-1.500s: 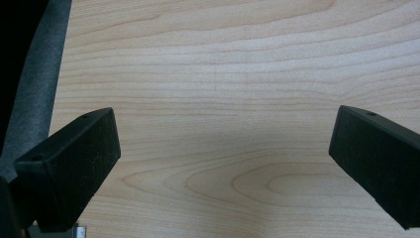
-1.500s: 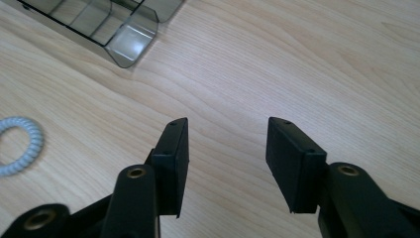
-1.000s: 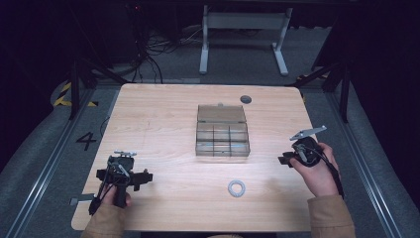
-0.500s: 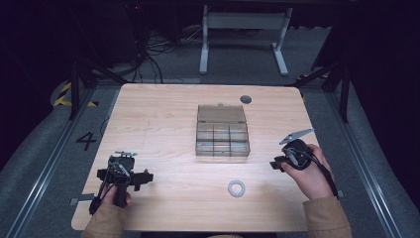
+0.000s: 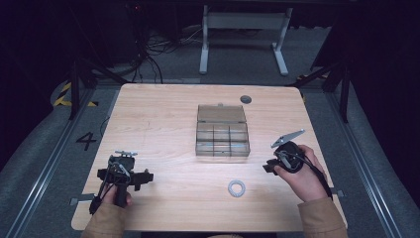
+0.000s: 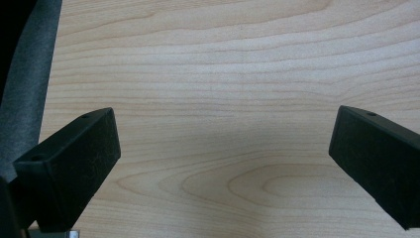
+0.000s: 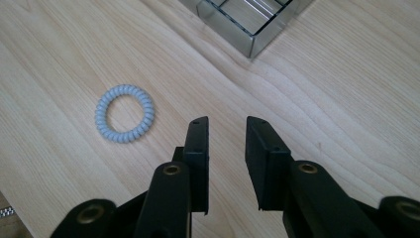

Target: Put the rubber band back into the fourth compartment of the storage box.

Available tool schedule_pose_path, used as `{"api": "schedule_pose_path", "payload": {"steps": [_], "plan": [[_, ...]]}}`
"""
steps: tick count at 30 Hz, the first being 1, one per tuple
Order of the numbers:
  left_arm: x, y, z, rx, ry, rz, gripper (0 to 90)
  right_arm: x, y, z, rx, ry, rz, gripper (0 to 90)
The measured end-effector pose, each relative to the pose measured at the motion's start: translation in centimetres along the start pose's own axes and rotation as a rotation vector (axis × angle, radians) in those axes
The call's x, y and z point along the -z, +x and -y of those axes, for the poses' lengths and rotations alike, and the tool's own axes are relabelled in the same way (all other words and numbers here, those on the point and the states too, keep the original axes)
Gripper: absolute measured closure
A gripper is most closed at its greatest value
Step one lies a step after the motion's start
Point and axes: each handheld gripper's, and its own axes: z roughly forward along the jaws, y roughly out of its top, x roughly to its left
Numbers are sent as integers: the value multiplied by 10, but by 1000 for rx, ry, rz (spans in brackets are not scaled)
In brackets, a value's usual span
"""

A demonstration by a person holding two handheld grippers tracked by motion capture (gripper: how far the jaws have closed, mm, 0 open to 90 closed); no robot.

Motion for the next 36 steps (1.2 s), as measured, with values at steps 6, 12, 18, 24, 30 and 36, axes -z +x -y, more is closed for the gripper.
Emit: {"api": "schedule_pose_path", "payload": {"steps": [6, 12, 18, 24, 30, 36], "plan": [[0, -1, 0, -8, 2, 3, 0, -6, 4, -2, 5, 7, -13, 744], [0, 0, 0, -9, 2, 6, 0, -14, 15, -7, 44, 20, -18, 746], [0, -1, 0, -12, -5, 13, 0, -23, 20, -8, 58, 44, -31, 742], [0, 0, 0, -6, -7, 23, 0, -33, 28, -11, 81, 69, -29, 736], [0, 0, 0, -6, -6, 25, 0, -41, 33, -12, 90, 84, -28, 732], [0, 0, 0, -6, -7, 28, 0, -50, 37, -13, 104, 90, -34, 729]]}}
